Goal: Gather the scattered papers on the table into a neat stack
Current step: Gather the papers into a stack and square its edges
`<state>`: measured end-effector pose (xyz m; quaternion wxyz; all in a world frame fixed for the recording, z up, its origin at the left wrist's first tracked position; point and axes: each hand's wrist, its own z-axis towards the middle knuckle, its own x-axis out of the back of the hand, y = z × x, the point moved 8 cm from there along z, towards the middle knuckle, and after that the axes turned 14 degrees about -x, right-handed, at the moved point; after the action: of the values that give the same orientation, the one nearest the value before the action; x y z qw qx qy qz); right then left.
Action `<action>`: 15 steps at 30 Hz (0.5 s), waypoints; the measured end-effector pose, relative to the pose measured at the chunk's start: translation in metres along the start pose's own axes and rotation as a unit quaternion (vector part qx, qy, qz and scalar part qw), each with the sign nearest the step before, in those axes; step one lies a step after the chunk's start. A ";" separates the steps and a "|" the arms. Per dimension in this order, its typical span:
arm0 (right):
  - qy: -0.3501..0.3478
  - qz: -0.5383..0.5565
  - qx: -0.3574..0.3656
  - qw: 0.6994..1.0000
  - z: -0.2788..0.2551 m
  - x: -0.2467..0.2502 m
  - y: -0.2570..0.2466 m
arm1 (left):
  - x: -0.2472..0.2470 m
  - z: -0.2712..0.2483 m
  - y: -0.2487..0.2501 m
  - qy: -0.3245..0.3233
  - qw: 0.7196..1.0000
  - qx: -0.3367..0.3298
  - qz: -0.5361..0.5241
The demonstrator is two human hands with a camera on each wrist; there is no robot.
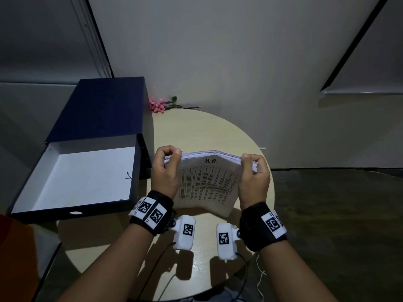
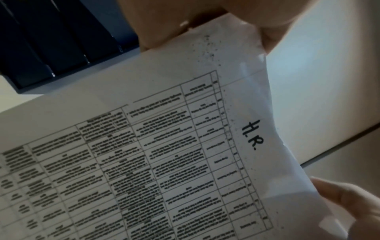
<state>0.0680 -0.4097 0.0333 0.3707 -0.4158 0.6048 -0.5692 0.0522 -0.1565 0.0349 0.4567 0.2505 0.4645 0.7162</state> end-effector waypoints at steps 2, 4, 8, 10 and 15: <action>0.010 -0.001 -0.005 1.000 0.003 0.002 0.002 | -0.001 0.001 -0.003 -0.001 1.000 0.010 -0.002; 0.004 -0.008 0.003 1.000 0.004 0.001 0.001 | -0.001 0.001 -0.006 -0.004 1.000 0.017 -0.006; -0.002 -0.014 0.006 1.000 0.004 -0.002 0.000 | -0.003 0.002 -0.004 -0.008 1.000 0.020 -0.010; -0.030 -0.004 0.004 1.000 0.003 -0.005 -0.001 | -0.005 0.000 -0.001 -0.028 0.999 0.004 -0.022; -0.145 -0.075 0.029 0.986 -0.003 -0.013 0.008 | -0.006 -0.006 -0.013 -0.105 0.994 0.008 -0.005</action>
<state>0.0700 -0.3963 0.0248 0.4232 -0.5270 0.4949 -0.5461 0.0558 -0.1622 0.0216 0.5046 0.3251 0.4209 0.6801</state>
